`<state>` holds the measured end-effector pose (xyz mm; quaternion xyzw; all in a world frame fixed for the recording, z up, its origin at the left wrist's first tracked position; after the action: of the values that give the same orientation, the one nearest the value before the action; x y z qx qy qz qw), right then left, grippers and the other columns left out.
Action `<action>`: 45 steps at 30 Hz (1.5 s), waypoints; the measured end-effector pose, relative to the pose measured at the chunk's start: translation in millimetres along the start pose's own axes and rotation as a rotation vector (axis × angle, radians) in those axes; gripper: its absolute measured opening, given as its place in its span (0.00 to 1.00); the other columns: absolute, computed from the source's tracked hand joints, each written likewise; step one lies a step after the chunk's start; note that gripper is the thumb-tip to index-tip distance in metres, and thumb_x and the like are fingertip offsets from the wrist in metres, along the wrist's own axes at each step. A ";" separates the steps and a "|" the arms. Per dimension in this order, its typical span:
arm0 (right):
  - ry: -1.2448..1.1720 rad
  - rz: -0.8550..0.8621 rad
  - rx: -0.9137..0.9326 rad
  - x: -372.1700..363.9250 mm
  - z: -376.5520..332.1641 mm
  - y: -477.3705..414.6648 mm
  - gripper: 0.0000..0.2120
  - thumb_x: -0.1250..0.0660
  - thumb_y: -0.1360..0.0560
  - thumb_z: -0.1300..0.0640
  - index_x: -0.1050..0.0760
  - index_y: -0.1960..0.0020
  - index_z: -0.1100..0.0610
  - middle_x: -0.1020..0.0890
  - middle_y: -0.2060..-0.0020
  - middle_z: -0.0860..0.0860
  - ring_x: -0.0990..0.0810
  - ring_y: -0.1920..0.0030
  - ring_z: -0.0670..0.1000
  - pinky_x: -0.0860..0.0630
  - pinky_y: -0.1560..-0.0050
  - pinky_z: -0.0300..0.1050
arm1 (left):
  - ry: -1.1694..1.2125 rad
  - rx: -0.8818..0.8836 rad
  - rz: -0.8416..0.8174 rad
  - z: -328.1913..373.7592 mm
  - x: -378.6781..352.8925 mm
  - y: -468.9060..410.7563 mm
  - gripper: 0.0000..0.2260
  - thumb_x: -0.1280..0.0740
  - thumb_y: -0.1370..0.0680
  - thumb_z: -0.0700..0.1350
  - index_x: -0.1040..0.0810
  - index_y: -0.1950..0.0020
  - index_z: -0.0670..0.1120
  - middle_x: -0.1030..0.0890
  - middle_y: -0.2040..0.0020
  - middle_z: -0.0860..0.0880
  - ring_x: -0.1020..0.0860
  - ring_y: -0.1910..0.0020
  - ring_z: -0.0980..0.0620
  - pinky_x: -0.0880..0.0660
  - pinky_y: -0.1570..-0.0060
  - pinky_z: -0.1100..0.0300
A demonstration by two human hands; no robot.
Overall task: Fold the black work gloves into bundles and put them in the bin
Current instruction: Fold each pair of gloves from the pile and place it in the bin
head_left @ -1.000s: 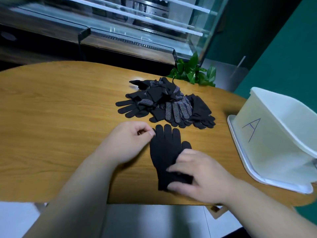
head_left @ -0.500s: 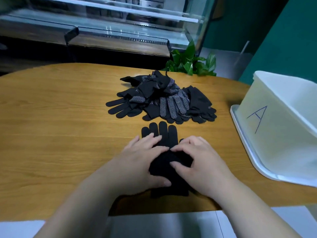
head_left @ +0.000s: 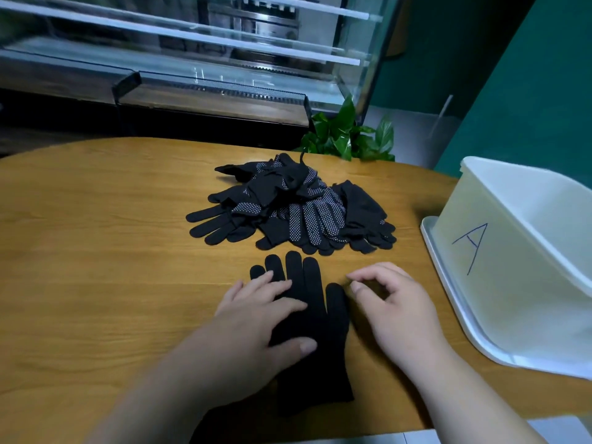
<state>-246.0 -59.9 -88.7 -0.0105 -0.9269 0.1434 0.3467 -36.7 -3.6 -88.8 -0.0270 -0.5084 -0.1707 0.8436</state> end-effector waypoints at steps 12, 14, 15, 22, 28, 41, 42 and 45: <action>0.294 -0.070 0.048 -33.7 -69.8 -110.1 0.22 0.29 0.27 0.50 0.26 0.34 0.47 0.24 0.46 0.44 0.25 0.41 0.49 0.27 0.40 0.45 | 0.251 0.051 0.283 -22.0 25.4 2.3 0.13 0.37 0.21 0.58 0.24 0.36 0.61 0.28 0.38 0.68 0.33 0.36 0.67 0.36 0.36 0.65; 0.365 -0.109 0.083 -46.3 -83.7 -124.9 0.28 0.29 0.27 0.48 0.31 0.29 0.46 0.26 0.40 0.48 0.28 0.36 0.52 0.28 0.35 0.51 | 0.266 0.054 0.288 -22.8 27.5 2.6 0.12 0.37 0.20 0.57 0.24 0.37 0.61 0.28 0.39 0.68 0.33 0.38 0.68 0.37 0.41 0.68; 0.398 -0.134 0.094 -52.3 -88.9 -130.1 0.29 0.29 0.27 0.47 0.33 0.28 0.44 0.28 0.37 0.49 0.30 0.34 0.54 0.28 0.34 0.52 | 0.274 0.053 0.292 -23.2 28.4 2.3 0.12 0.37 0.20 0.57 0.23 0.37 0.61 0.27 0.40 0.68 0.33 0.38 0.68 0.37 0.43 0.69; 0.483 -0.004 0.275 -53.3 -118.0 -146.3 0.08 0.34 0.21 0.48 0.21 0.48 0.51 0.27 0.41 0.50 0.30 0.37 0.54 0.31 0.39 0.46 | 0.330 0.072 0.342 -30.6 32.4 2.9 0.11 0.36 0.21 0.57 0.22 0.39 0.61 0.26 0.41 0.68 0.31 0.38 0.66 0.32 0.37 0.63; -0.230 0.026 0.128 -15.9 -148.7 -119.0 0.09 0.32 0.24 0.52 0.25 0.61 0.55 0.20 0.60 0.48 0.26 0.59 0.47 0.30 0.53 0.43 | 0.576 0.143 0.621 -33.4 49.1 11.5 0.22 0.36 0.21 0.57 0.34 0.27 0.61 0.35 0.31 0.68 0.37 0.31 0.66 0.39 0.36 0.62; -0.403 -0.489 -0.016 -14.5 -149.1 -68.2 0.09 0.29 0.25 0.54 0.25 0.58 0.58 0.24 0.69 0.54 0.29 0.72 0.52 0.35 0.71 0.41 | 1.185 -0.012 0.779 -19.4 60.8 14.8 0.06 0.30 0.21 0.44 0.18 0.58 0.50 0.16 0.60 0.50 0.19 0.61 0.54 0.22 0.59 0.59; -0.393 -0.498 -0.003 -16.4 -147.2 -67.9 0.08 0.29 0.26 0.54 0.25 0.58 0.57 0.24 0.68 0.54 0.29 0.71 0.52 0.36 0.71 0.42 | 1.227 -0.009 0.765 -20.1 60.9 14.9 0.09 0.33 0.20 0.42 0.19 0.60 0.49 0.16 0.61 0.49 0.20 0.61 0.53 0.23 0.61 0.60; -0.487 -0.473 -0.021 -16.3 -142.3 -69.9 0.07 0.29 0.25 0.64 0.27 0.56 0.57 0.27 0.72 0.52 0.30 0.73 0.49 0.30 0.70 0.41 | 1.462 -0.014 0.754 -21.8 63.4 18.4 0.15 0.40 0.18 0.39 0.20 0.60 0.49 0.17 0.60 0.51 0.21 0.61 0.56 0.24 0.62 0.62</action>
<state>-136.1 -92.1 22.2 0.2359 -0.9606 0.0478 0.1386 14.5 -7.6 -42.1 -0.0832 0.2135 0.1464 0.9623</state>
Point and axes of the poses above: each hand's wrist, its own y-axis away from the middle knuckle, its own x-axis out of the back of the hand, z = x × y, the point moved 4 cm from there along -y, towards the middle knuckle
